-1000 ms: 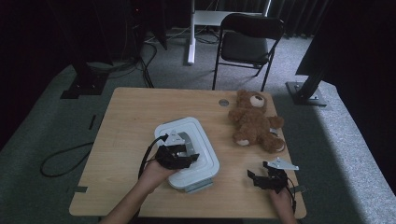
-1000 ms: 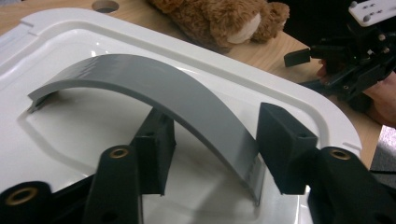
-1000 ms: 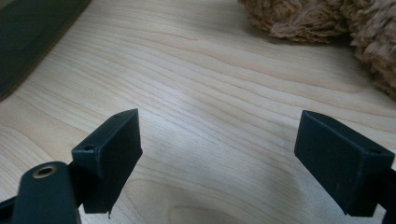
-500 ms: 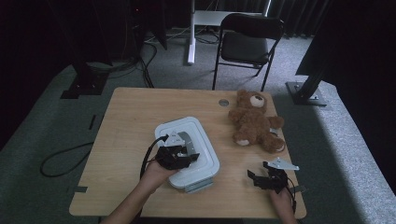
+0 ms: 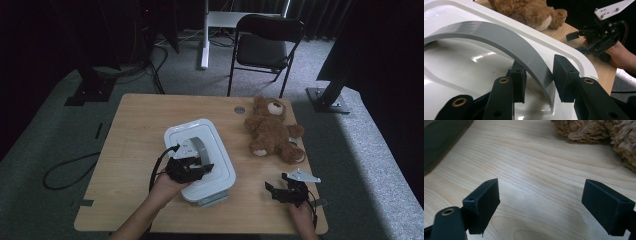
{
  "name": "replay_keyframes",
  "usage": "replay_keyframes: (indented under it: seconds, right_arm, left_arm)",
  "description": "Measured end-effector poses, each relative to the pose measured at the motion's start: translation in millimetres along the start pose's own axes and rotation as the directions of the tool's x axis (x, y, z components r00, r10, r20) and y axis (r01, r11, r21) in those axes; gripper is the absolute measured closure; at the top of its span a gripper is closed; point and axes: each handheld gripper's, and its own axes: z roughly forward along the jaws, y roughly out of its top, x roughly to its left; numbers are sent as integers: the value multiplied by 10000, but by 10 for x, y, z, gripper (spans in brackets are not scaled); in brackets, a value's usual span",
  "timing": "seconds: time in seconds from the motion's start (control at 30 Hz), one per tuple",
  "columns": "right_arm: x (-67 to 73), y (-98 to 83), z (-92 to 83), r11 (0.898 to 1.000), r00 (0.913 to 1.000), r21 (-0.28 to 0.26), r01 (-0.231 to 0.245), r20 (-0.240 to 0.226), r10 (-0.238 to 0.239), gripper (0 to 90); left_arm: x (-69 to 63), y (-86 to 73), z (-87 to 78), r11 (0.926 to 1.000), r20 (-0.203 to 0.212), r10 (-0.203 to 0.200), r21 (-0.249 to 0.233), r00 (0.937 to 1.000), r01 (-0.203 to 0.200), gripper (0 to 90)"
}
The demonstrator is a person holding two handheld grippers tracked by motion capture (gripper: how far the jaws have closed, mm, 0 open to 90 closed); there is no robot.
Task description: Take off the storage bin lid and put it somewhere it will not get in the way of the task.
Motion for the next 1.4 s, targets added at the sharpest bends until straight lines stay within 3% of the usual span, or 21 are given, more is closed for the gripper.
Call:
replay_keyframes:
  seconds: [0.83,1.4]
  right_arm:
    - [-3,2,2,10000,10000,60,-72,8,72,141]
    - [-3,2,6,10000,10000,69,-51,22,51,141]
  left_arm:
    - [-17,91,-396,9982,-210,491,-338,9986,-498,652]
    - [118,-45,-670,9991,-617,299,-288,9976,-317,652]
